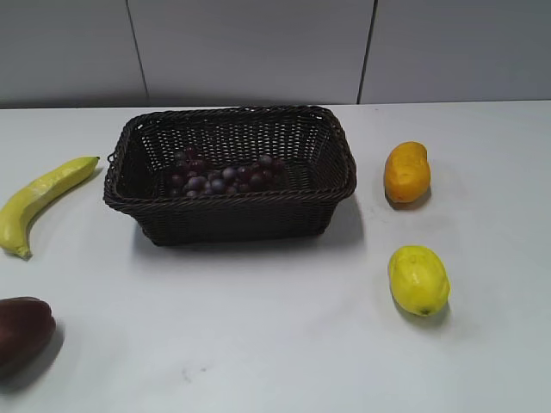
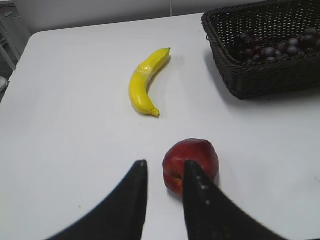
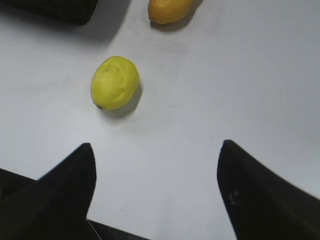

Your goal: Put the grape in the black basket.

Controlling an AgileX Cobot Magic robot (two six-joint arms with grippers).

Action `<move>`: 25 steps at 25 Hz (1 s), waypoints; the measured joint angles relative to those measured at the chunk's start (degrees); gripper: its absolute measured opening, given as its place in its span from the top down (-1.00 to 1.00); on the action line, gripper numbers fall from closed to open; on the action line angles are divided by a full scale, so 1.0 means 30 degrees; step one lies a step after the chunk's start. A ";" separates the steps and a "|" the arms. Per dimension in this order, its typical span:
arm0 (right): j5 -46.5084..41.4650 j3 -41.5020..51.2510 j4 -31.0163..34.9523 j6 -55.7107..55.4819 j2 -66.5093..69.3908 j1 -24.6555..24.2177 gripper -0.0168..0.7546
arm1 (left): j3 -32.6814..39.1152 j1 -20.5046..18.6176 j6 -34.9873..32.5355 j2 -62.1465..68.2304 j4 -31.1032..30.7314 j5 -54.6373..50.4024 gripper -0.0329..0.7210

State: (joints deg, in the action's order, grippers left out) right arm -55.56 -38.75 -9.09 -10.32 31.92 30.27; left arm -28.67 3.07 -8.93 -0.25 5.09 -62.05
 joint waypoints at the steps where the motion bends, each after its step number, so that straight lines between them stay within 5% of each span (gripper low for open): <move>1: -0.0172 0.0369 -0.0098 -0.0225 -0.0815 -0.0073 -0.53 | 0.0000 0.0000 0.0000 0.0000 0.0000 0.0000 0.31; 5: -0.1209 0.1592 -0.0522 -0.0548 -0.3922 -0.1346 -0.53 | 0.0000 0.0000 0.0000 0.0000 0.0000 0.0000 0.31; 17: -0.1654 0.2520 0.0201 0.0407 -1.0380 -0.8821 -0.53 | 0.0000 0.0000 0.0000 0.0000 0.0000 0.0000 0.31; 25: -0.1545 0.3449 0.2363 0.2143 -1.0767 -0.9286 -0.53 | 0.0000 0.0000 0.0000 0.0000 0.0000 0.0000 0.31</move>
State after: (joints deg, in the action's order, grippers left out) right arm -60.20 -28.40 -2.00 -3.89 -0.38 2.41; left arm -28.67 3.07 -8.93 -0.25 5.09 -62.05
